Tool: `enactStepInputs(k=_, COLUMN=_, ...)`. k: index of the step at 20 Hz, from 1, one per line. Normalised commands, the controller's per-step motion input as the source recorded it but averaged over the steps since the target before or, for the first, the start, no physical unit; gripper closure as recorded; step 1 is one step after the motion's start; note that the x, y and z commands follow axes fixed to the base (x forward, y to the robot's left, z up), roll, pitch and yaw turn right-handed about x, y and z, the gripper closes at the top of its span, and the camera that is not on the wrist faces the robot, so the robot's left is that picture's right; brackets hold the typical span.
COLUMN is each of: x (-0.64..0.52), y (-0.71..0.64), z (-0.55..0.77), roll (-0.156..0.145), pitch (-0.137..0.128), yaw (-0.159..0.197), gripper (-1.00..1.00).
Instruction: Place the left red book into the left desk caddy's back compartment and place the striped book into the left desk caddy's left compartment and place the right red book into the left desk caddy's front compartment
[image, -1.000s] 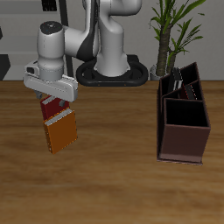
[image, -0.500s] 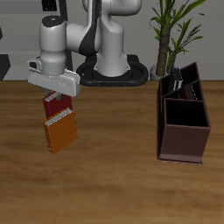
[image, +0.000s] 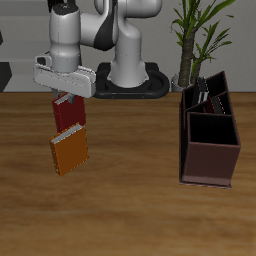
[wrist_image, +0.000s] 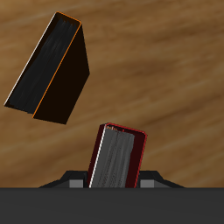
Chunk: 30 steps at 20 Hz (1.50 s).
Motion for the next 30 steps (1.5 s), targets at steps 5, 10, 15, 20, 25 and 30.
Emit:
enactStepInputs(k=5, x=-0.36, y=0.62, z=0.34, roll=0.016, pitch=-0.051, yaw=0.085, gripper=1.0)
enactStepInputs(k=10, x=-0.33, y=0.71, z=0.17, roll=0.001, pitch=-0.023, yaw=0.1, gripper=1.0)
enactStepInputs(k=15, x=-0.5, y=0.71, z=0.05, roll=0.004, pitch=-0.029, yaw=0.084, gripper=1.0)
enactStepInputs(k=20, x=-0.39, y=0.57, z=0.06, roll=0.019, pitch=-0.036, yaw=0.072, gripper=1.0)
enactStepInputs(k=25, x=-0.28, y=0.44, z=0.14, roll=0.033, pitch=-0.076, yaw=0.03, gripper=1.0)
enactStepInputs(k=30, x=-0.18, y=0.42, z=-0.12, roll=0.025, pitch=0.003, yaw=0.019, gripper=1.0)
